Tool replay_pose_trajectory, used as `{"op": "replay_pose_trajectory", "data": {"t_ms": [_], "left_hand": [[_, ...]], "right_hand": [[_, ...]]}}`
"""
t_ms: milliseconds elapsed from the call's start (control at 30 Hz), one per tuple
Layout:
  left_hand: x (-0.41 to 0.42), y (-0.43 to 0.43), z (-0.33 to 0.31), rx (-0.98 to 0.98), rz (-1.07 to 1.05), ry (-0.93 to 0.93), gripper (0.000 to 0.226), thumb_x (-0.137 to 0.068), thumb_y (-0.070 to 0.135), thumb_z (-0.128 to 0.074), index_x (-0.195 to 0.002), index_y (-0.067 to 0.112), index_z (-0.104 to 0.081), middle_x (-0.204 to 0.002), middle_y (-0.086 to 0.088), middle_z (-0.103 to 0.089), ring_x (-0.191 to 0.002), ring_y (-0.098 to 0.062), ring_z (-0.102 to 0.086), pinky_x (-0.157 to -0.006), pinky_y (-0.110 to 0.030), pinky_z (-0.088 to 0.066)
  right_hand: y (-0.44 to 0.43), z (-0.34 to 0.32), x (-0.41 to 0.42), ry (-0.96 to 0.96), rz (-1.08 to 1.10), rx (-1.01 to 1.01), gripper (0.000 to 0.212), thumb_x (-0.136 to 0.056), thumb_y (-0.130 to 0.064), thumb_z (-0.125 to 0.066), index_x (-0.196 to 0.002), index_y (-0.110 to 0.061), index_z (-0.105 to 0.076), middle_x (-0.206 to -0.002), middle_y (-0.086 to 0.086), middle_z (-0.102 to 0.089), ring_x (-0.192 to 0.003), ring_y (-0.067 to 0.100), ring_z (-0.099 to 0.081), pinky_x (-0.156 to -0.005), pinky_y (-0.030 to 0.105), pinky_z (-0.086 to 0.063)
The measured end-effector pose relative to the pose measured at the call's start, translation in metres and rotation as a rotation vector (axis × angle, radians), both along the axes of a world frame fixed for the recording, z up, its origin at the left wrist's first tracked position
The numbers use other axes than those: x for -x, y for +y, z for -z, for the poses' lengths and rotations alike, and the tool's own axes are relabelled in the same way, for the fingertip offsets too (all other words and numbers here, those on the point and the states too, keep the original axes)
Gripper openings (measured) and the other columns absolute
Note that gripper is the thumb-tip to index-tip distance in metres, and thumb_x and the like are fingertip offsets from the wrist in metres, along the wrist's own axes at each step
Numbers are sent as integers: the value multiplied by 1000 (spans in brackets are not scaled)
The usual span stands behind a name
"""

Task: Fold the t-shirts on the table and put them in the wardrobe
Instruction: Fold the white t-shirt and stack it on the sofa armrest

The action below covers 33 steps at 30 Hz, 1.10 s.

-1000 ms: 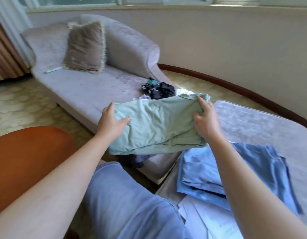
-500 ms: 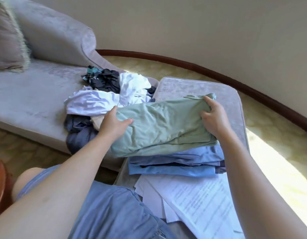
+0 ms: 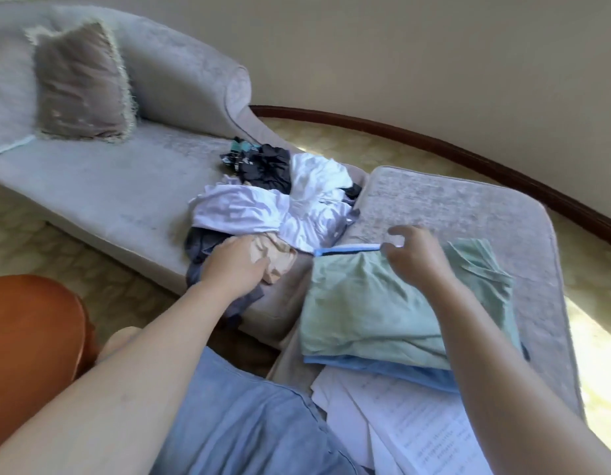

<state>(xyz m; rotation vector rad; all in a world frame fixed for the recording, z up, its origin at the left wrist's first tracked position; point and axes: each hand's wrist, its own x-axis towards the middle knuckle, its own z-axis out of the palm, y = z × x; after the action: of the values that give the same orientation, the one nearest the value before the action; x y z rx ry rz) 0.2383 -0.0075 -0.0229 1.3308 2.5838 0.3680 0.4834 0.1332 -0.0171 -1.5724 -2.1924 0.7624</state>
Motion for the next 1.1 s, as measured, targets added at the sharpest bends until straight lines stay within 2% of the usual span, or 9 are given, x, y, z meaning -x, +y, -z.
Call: {"op": "replay_pose_trajectory", "data": {"t_ms": [100, 233, 367, 500, 700, 767, 900, 1000, 1100], "left_hand": [[42, -20, -17, -2, -86, 95, 44, -92, 45, -52, -130, 23, -52, -131, -9, -55, -118, -32, -51, -93, -42, -47], [96, -52, -29, 30, -201, 168, 48, -95, 46, -49, -133, 16, -49, -137, -11, -52, -125, -34, -47, -100, -42, -42], [143, -81, -27, 80, -285, 229, 53, -96, 47, -47, -140, 17, -46, -138, -11, -52, -126, -34, -46, -99, -41, -42], [182, -91, -14, 173, -297, 279, 53, -96, 50, -44, -138, 18, -48, -133, -11, -54, -122, -32, -48, -95, -41, -43], [218, -86, 16, 223, -331, 220, 53, -96, 51, -43, -138, 18, -47, -134, -9, -54, -123, -31, -48, -96, -41, -41], [225, -85, 26, 233, -330, 208, 53, -97, 50, -43, -139, 18, -46, -133, -9, -54, -123, -31, -48, -95, -41, -41], [234, -82, 40, 243, -320, 167, 52, -97, 50, -43, -137, 17, -47, -133, -10, -54, -123, -31, -48, -96, -42, -42], [236, -79, 43, 245, -320, 142, 51, -97, 49, -44, -136, 17, -48, -133, -9, -54, -123, -31, -48, -97, -43, -43], [231, -79, 41, 244, -324, 128, 48, -97, 45, -45, -135, 17, -48, -133, -8, -54, -123, -30, -48, -97, -43, -43]], "right_hand": [[-8, -4, 73, -33, -203, -14, 30, -89, -20, -59, -117, -12, -67, -126, 14, -59, -118, 32, -54, -90, 30, -41], [-19, 2, 161, -93, -432, 15, 44, -92, -26, -59, -134, -16, -56, -140, 10, -52, -126, 25, -51, -102, 30, -38], [-20, 20, 228, -156, -560, 16, 53, -93, -24, -56, -143, -13, -45, -147, 13, -43, -131, 27, -46, -103, 30, -35], [-1, 39, 275, -138, -536, 54, 63, -97, -26, -53, -152, -10, -25, -154, 14, -29, -136, 29, -38, -106, 33, -32], [41, 57, 336, -111, -396, -22, 73, -99, -28, -51, -156, -12, -8, -160, 14, -16, -131, 33, -44, -97, 38, -40], [53, 62, 350, -107, -357, 5, 75, -99, -29, -50, -156, -11, -4, -155, 18, -26, -132, 34, -43, -94, 39, -40], [61, 73, 361, -116, -298, 40, 70, -101, -24, -46, -155, -10, -4, -129, 26, -54, -110, 38, -57, -75, 33, -35], [54, 75, 359, -94, -271, 31, 63, -101, -22, -43, -155, -12, -12, -108, 23, -62, -100, 38, -60, -72, 33, -35], [38, 72, 350, -5, -325, 1, 62, -101, -28, -46, -154, -15, -16, -92, 18, -61, -88, 35, -59, -69, 37, -37]]}}
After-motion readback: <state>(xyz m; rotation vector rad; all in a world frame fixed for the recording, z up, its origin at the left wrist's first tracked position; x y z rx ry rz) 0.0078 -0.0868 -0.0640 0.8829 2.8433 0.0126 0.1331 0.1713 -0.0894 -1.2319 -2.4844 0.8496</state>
